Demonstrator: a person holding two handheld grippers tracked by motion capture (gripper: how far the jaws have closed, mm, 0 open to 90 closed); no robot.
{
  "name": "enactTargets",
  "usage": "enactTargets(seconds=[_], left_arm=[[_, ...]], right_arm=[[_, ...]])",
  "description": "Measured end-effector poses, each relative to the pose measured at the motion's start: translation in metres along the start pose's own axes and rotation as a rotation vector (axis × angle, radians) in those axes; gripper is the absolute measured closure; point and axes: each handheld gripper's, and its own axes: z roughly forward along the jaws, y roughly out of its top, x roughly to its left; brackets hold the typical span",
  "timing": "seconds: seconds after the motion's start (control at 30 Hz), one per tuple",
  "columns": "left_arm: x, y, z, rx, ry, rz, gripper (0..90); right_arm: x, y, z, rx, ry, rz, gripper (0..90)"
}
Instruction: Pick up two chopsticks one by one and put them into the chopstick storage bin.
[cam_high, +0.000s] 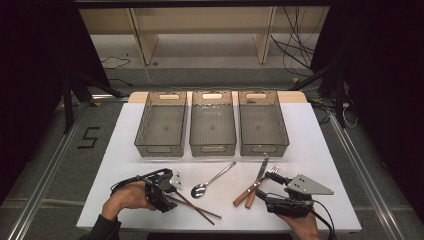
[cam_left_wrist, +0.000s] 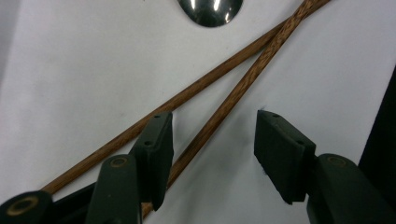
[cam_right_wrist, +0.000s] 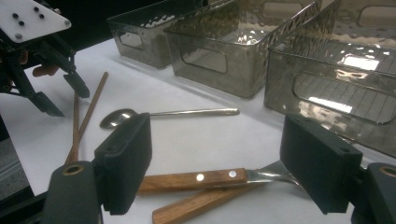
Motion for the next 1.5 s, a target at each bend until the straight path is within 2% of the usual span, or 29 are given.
enactTargets(seconds=[0.17,0.5,1.0,1.27,1.4,1.5], left_arm=[[0.0031,0.0035,0.004,0.028,-0.037,0.006,51.8],[0.0087,0.0046,0.0042,0.032,-0.053,-0.003,59.6],[0.0029,0.0057,0.003,0.048,-0.055,0.068,74.1],[0.0007,0.0036,0.0029,0.028,-0.069,0.108,82.3],[0.0007,0.0029,0.0027,0.024,-0.073,0.129,83.5],[0.0006,0.0018,0.0027,0.012,-0.073,0.13,84.1]], right_arm=[[0.0002,-0.0003,0.0013,0.006,0.005,0.003,26.1],[0.0004,-0.0001,0.0023,0.011,0.001,0.005,26.6],[0.0002,-0.0005,0.0028,0.021,-0.003,0.005,26.9],[0.0002,-0.0006,0.003,0.025,-0.001,0.004,26.9],[-0.0001,-0.0007,0.003,0.025,-0.001,0.004,26.9],[0.0002,-0.0007,0.0031,0.025,-0.001,0.005,26.9]])
